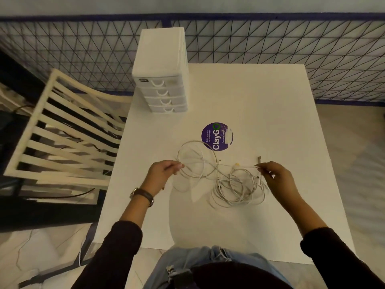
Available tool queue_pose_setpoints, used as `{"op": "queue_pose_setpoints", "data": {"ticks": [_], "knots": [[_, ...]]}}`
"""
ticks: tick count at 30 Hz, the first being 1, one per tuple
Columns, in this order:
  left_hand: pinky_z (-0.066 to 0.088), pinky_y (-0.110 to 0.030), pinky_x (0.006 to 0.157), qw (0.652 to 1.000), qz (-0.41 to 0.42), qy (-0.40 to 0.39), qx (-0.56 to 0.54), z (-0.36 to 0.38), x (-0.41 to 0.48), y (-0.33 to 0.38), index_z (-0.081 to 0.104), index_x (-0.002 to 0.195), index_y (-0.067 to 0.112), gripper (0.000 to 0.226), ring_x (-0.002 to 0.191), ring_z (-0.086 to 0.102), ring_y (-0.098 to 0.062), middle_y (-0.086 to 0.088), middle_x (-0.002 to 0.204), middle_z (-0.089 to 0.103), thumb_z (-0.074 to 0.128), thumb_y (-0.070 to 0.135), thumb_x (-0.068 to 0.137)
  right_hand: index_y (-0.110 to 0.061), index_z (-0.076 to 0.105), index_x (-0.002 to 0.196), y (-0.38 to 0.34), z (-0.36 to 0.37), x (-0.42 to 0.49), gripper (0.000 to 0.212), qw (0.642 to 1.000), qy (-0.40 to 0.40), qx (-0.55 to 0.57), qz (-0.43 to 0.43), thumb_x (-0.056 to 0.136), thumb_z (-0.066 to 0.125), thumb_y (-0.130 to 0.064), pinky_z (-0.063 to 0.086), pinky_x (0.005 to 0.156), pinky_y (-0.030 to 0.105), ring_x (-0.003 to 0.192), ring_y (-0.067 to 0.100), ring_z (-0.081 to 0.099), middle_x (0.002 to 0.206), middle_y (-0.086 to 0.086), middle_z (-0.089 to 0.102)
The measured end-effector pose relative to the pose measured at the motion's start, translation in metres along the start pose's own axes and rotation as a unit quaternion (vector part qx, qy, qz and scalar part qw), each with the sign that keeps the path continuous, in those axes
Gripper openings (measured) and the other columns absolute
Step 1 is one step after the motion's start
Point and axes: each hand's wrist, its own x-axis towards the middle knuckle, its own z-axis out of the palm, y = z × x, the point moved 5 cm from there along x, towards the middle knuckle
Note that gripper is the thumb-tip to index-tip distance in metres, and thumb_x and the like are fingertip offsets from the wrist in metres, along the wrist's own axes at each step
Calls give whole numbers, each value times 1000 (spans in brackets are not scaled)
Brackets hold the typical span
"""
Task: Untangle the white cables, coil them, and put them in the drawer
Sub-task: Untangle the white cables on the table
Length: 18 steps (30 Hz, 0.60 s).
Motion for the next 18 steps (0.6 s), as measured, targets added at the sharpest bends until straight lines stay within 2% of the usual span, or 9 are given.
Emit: {"op": "queue_pose_setpoints", "data": {"ticks": [3,7,10,11,12,13,14,16,18], "knots": [[47,-11,70,993,-29,78,-78,-36,7,-7,71,83,21,14,73,59,-7,5,77,68,60,13,89,-7,71,96,3,-15,13,14,1000,18,5,20,88,60,-5,40,69,7,80,19,57,84,1,64],[44,-16,68,963,-88,185,-174,-68,13,-32,66,107,3,22,64,48,-9,2,73,58,55,14,92,-6,71,96,12,-28,28,14,998,29,23,52,89,58,-6,40,70,14,82,22,60,82,4,64],[43,-21,90,920,-142,243,-271,-86,15,-57,62,113,2,29,58,37,-6,5,73,49,56,20,92,-5,71,91,16,-35,35,13,994,23,45,100,89,61,-13,42,71,23,82,24,60,80,8,65],[44,-17,85,911,-156,251,-289,-89,15,-62,64,106,4,24,56,35,-5,5,72,46,56,21,91,-5,71,89,15,-34,37,13,992,9,53,113,89,62,-14,42,71,24,81,24,60,79,8,65],[44,-10,69,904,-165,257,-300,-91,14,-66,64,97,8,17,54,32,-5,5,71,45,57,22,91,-5,71,87,13,-31,38,13,991,-12,53,121,88,62,-14,42,68,21,79,23,60,77,7,65],[37,-9,54,900,-170,263,-301,-93,14,-70,63,91,11,12,53,30,-5,5,71,44,58,23,90,-6,71,85,10,-28,38,14,990,-32,50,128,89,61,-15,42,67,17,78,21,59,76,5,65],[33,-13,49,901,-177,268,-292,-94,14,-72,63,91,13,11,54,31,-5,5,72,46,58,23,91,-7,69,83,7,-25,39,15,988,-44,58,137,90,59,-15,43,68,14,77,20,60,75,4,65],[34,-18,56,919,-194,258,-227,-95,18,-74,64,104,14,18,60,37,-7,5,79,52,56,25,91,-7,66,83,1,-21,38,17,975,-45,141,163,93,55,-16,51,77,23,75,22,62,72,5,67],[35,-21,57,944,-209,219,-130,-91,21,-74,64,110,12,23,64,42,-9,0,85,56,54,22,92,-8,63,85,-8,-20,36,16,951,-31,250,182,95,52,-15,56,78,37,71,24,65,68,7,67]]}}
